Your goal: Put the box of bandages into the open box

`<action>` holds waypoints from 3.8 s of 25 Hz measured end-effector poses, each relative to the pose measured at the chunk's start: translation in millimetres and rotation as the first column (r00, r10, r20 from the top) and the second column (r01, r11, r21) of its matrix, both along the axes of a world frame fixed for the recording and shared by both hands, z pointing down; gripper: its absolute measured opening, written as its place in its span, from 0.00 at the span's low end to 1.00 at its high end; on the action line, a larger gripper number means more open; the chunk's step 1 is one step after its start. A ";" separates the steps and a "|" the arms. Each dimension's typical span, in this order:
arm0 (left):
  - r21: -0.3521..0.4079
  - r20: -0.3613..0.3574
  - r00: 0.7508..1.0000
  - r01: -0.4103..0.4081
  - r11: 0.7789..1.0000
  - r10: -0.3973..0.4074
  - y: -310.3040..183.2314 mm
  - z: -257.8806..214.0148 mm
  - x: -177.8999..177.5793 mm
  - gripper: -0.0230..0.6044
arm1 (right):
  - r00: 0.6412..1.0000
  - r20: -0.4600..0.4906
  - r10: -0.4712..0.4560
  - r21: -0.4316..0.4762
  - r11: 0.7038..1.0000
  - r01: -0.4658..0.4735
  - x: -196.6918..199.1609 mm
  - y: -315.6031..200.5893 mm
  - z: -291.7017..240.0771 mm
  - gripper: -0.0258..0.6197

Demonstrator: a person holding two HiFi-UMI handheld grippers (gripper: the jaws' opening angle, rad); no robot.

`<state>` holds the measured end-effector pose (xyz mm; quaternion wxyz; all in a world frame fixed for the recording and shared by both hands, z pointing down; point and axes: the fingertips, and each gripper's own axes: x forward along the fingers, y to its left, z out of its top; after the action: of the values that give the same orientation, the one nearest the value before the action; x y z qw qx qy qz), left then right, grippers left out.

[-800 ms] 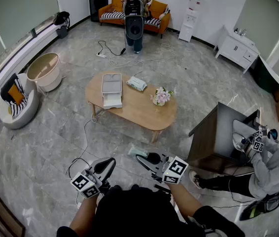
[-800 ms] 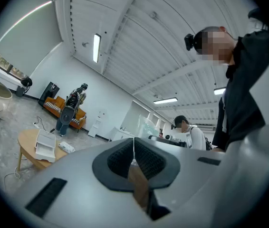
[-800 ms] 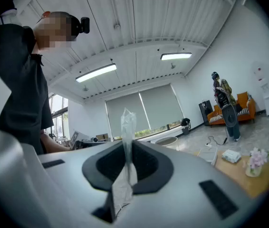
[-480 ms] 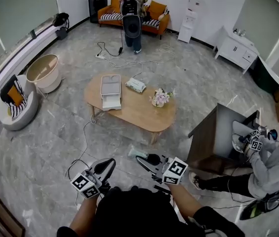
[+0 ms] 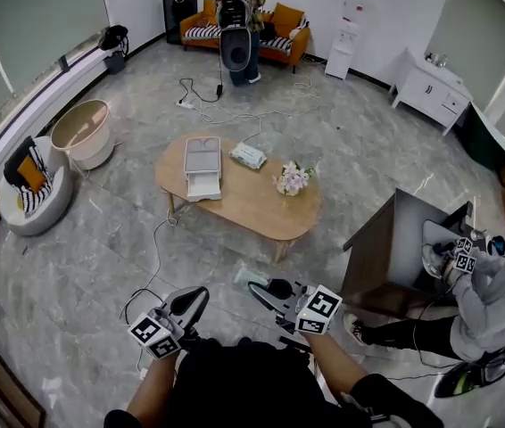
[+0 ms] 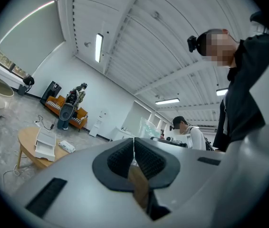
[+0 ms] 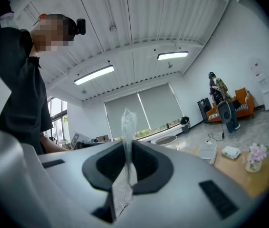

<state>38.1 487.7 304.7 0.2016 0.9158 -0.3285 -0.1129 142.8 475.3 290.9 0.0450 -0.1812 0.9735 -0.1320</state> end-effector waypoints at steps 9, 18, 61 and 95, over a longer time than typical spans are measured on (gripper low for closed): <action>-0.019 0.015 0.999 0.049 0.999 -0.048 2.5 0.4 -18.1 0.07 | 0.999 0.012 -0.031 -0.018 0.999 0.032 -6.6 -1.6 6.5 0.10; -0.053 -0.006 0.999 0.048 0.997 -0.048 -30.8 17.0 -21.9 0.07 | 1.000 -0.009 -0.023 -0.050 0.999 0.022 -8.7 -30.6 18.3 0.10; -0.091 -0.110 0.993 0.031 0.995 -0.041 -425.4 44.0 -109.8 0.07 | 0.993 -0.101 0.058 -0.107 0.992 -0.068 -67.5 -432.0 39.1 0.10; -0.385 -0.010 0.999 0.042 0.922 -0.050 -666.7 282.0 -196.4 0.07 | 0.990 -0.046 -0.133 -0.655 0.753 0.071 -176.4 -664.3 352.9 0.10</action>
<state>-158.4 -179.1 586.7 0.3780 0.8493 -0.3637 -0.0599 -33.6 -189.0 643.7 -0.0719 -0.1380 0.8763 -0.4559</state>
